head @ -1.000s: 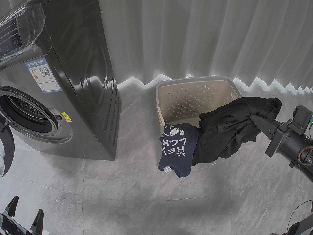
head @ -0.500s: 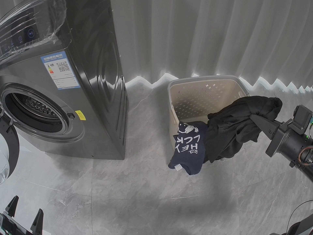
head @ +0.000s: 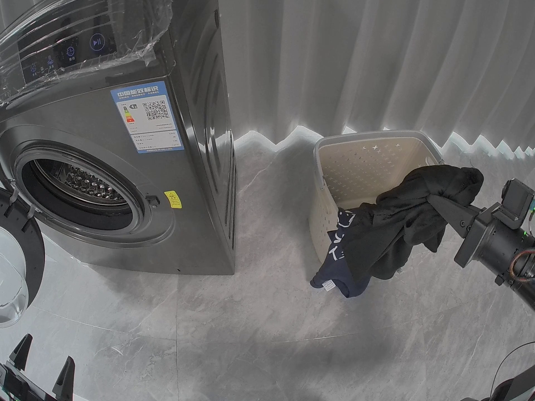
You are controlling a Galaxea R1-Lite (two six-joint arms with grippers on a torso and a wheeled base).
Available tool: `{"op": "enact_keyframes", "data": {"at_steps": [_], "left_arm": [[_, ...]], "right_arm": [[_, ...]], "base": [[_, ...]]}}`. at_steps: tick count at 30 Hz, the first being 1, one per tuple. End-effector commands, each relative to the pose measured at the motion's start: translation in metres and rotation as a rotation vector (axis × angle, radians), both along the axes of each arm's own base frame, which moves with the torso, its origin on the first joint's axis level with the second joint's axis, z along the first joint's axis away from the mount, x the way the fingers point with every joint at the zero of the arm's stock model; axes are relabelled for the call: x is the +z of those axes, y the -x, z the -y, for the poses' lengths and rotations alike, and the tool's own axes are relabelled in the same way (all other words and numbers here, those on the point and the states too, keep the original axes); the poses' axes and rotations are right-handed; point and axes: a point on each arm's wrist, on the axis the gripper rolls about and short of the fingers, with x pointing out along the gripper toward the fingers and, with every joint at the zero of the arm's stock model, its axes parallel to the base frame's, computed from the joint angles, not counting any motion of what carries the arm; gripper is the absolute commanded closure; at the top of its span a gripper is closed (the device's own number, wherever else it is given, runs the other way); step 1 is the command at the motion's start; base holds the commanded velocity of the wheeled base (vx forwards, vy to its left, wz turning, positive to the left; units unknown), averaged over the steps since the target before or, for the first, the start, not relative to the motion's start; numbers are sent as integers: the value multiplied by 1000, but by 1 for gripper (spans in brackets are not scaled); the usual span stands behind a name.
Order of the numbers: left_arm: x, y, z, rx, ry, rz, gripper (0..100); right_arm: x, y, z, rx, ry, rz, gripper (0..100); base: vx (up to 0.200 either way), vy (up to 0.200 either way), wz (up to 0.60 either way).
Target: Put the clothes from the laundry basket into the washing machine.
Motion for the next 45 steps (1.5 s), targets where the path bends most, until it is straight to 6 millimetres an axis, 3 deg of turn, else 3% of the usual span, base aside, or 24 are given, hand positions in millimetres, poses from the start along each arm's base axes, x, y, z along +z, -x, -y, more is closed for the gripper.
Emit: {"op": "enact_keyframes", "data": {"at_steps": [1,9,21,30,45], "left_arm": [[-5,0,0,0,0,3,0],[-5,0,0,0,0,2,0],[-5,0,0,0,0,2,0],[-5,0,0,0,0,3,0],[-5,0,0,0,-1,2,0]], "right_arm": [[0,0,0,-1,0,0,100],[-1,0,0,-1,3,-3,100],[-1,0,0,-1,2,-2,100],[-1,0,0,-1,3,-3,100],[-2,-1,0,-3,5,-7,100]], "base": [[-200,0,0],[-50,0,0],[0,200,0],[0,0,0],[-160,0,0]]}}
